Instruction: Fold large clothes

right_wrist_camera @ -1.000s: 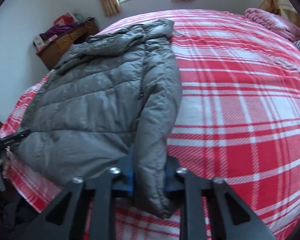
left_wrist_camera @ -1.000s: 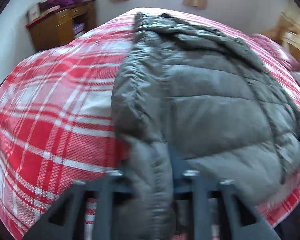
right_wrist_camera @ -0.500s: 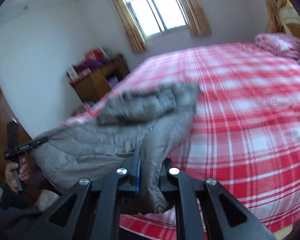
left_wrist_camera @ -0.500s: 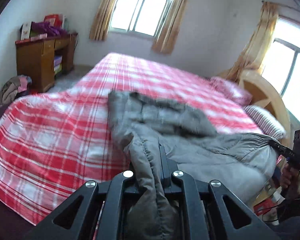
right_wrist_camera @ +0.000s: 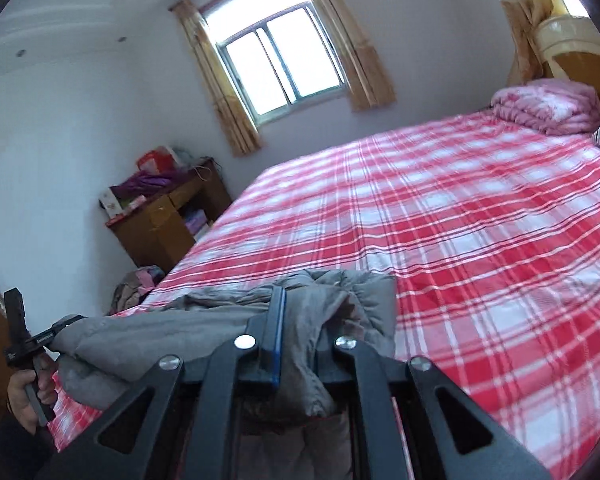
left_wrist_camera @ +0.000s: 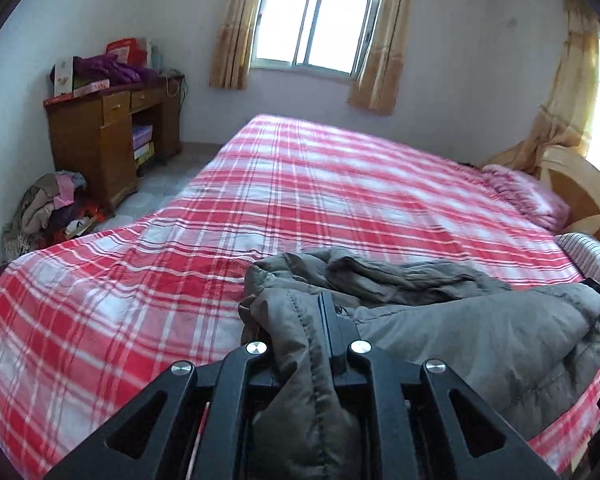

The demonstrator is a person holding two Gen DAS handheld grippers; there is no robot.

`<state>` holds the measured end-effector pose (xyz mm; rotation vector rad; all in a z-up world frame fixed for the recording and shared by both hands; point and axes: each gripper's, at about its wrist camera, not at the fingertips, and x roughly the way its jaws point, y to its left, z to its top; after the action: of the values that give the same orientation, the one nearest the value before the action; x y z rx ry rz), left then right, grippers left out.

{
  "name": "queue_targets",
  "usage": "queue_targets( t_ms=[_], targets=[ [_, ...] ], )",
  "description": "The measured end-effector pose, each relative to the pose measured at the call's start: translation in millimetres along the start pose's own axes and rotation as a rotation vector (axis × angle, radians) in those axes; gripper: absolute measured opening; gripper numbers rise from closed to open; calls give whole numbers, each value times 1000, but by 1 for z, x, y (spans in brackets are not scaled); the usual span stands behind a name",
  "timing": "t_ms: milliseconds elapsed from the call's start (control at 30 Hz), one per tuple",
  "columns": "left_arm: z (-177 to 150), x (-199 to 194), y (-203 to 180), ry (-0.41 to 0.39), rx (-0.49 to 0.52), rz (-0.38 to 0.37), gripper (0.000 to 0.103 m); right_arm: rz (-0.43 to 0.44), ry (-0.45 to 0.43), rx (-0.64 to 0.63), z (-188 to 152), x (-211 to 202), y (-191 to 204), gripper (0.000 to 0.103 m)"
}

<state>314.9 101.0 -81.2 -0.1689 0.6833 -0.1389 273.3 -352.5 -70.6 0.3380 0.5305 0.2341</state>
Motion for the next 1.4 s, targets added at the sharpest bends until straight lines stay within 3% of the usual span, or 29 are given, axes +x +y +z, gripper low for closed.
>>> queue_targets(
  t_ms=[100, 200, 267, 333, 367, 400, 467, 500, 533, 567, 600, 633, 800, 967, 1100, 1167, 1233, 1300, 1400],
  targets=[
    [7, 28, 14, 43, -83, -10, 17, -33, 29, 24, 5, 32, -14, 11],
    [15, 32, 27, -7, -155, -42, 24, -45, 54, 57, 4, 48, -28, 11],
    [21, 29, 29, -52, -165, -10, 31, -56, 67, 66, 5, 63, -38, 11],
    [28, 22, 28, -114, -148, 113, 64, -55, 69, 73, 7, 72, -43, 11],
    [33, 16, 29, -164, -145, 193, 91, -56, 68, 83, 9, 77, -47, 11],
    [36, 10, 32, -213, -152, 236, 97, -66, 71, 90, 11, 83, -51, 11],
    [40, 7, 29, -259, -142, 269, 97, -64, 80, 109, 15, 94, -55, 16],
    [41, 9, 25, -251, -126, 290, 97, -82, 87, 99, 18, 100, -55, 25],
    [42, 12, 21, -239, -120, 329, 97, -110, 92, 78, 19, 105, -52, 48],
    [42, 17, 15, -222, -120, 379, 97, -129, 92, 61, 22, 110, -48, 65],
    [41, 19, 12, -218, -123, 391, 97, -126, 83, 61, 24, 113, -44, 92],
    [39, 20, 7, -221, -130, 396, 97, -129, 50, 63, 27, 111, -39, 96],
    [34, 33, -43, -227, -39, 394, 97, -218, -28, -52, 35, 103, 5, 96],
    [26, 72, -109, -190, 182, 409, 97, -173, 65, -204, 11, 129, 66, 96],
    [14, 115, -128, -181, 293, 503, 97, -174, 108, -331, -14, 155, 106, 96],
    [14, 138, -114, -132, 260, 549, 97, -182, 124, -363, -22, 172, 112, 96],
    [15, 160, -92, -46, 166, 584, 97, -198, 136, -388, -28, 187, 110, 96],
    [17, 177, -66, 44, 50, 551, 97, -211, 148, -386, -32, 203, 102, 96],
    [17, 187, -51, 62, -11, 532, 97, -209, 159, -337, -33, 214, 89, 96]
  ],
)
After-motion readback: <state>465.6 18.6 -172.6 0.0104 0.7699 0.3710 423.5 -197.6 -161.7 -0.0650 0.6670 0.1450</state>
